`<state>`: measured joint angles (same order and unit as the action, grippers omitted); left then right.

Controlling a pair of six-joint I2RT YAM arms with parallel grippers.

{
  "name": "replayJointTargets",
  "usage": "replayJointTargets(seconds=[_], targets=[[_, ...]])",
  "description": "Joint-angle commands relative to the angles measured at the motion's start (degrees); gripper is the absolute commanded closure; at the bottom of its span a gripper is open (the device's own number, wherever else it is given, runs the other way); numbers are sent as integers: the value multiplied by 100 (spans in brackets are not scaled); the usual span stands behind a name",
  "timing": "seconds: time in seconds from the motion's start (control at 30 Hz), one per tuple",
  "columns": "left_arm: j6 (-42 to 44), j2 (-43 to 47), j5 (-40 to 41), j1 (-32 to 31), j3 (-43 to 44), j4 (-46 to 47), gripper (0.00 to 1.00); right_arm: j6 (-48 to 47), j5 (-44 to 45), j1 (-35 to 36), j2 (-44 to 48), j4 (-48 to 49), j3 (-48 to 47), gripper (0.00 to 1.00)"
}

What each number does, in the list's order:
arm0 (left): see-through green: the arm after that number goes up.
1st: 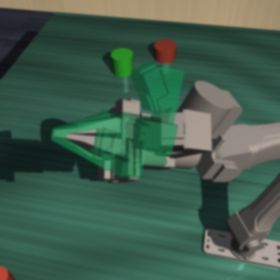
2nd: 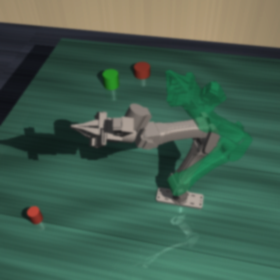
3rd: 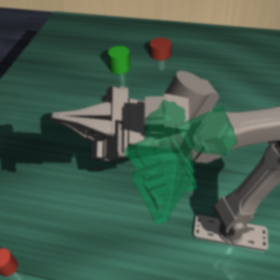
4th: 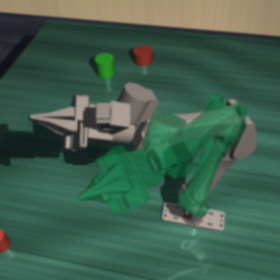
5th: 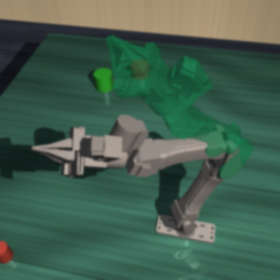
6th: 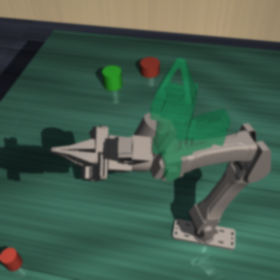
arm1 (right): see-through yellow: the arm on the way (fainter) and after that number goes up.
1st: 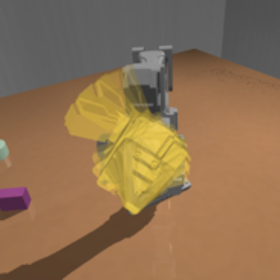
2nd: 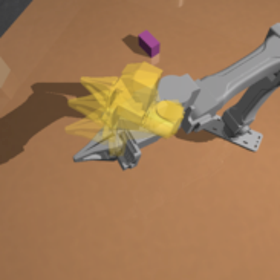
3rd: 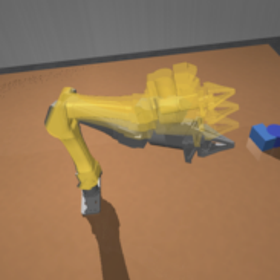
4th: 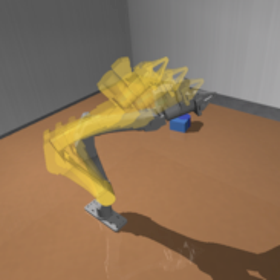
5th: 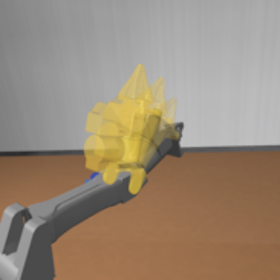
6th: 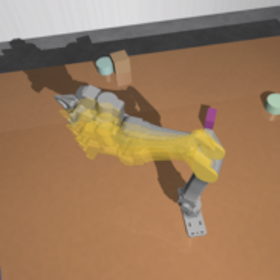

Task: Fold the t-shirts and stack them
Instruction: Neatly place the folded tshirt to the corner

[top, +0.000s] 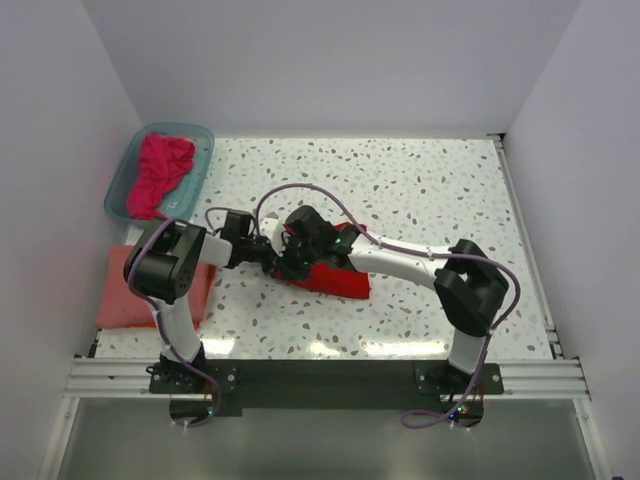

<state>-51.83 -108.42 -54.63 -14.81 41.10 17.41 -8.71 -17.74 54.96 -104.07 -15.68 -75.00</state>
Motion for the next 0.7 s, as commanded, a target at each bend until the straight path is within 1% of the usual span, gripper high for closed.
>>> replayJointTargets(seconds=[0.0, 0.03, 0.07, 0.1, 0.13, 0.17, 0.2, 0.23, 0.27, 0.3, 0.33, 0.37, 0.43, 0.47, 0.5, 0.57, 0.6, 0.67], targets=[[602, 162, -21, -22, 301, -990, 67, 229, -344, 59, 335, 391, -32, 100], [709, 242, -13, -13, 328, -1124, 79, 238, -397, 59, 344, 277, -58, 100], [832, 330, 22, -5, 389, -1300, 85, 229, -432, 59, 379, 189, -93, 100], [1181, 496, 136, -5, 477, -1937, 90, 238, -476, 59, 414, 110, -146, 95], [1315, 576, 154, -5, 626, -2152, 98, 256, -502, 50, 518, -13, -146, 86], [1499, 637, 172, 30, 749, -2389, 100, 238, -520, 15, 589, -83, -155, 67], [1910, 751, 224, 57, 976, -2870, 100, 212, -538, -3, 659, -162, -146, 58], [2166, 778, 268, 74, 1135, -3153, 100, 212, -547, -38, 756, -311, -164, 48], [2421, 770, 356, 153, 1311, -3521, 100, 221, -555, -125, 905, -400, -190, 36], [2859, 779, 452, 206, 1443, -4047, 100, 203, -547, -187, 993, -514, -234, 32], [3124, 761, 575, 232, 1697, -4340, 100, 125, -564, -248, 1046, -802, -278, 29], [3649, 674, 716, 259, 1856, -4943, 100, 80, -521, -371, 1151, -944, -374, 26], [4118, 612, 1093, 268, 2208, -5386, 100, -129, -477, -521, 1248, -1321, -445, 23], [4555, 542, 1252, 259, 2331, -5728, 100, -201, -328, -626, 1353, -1410, -480, 21], [4681, 524, 1549, 259, 2463, -5827, 100, -280, -275, -679, 1389, -1490, -472, 20], [4813, 550, 1779, 277, 2508, -5950, 100, -447, -169, -793, 1477, -1701, -454, 15], [4832, 611, 2137, 277, 2499, -5960, 100, -500, -64, -802, 1556, -1771, -454, 14], [4945, 760, 2421, 277, 2543, -6055, 100, -632, 42, -820, 1635, -1894, -410, 13]])
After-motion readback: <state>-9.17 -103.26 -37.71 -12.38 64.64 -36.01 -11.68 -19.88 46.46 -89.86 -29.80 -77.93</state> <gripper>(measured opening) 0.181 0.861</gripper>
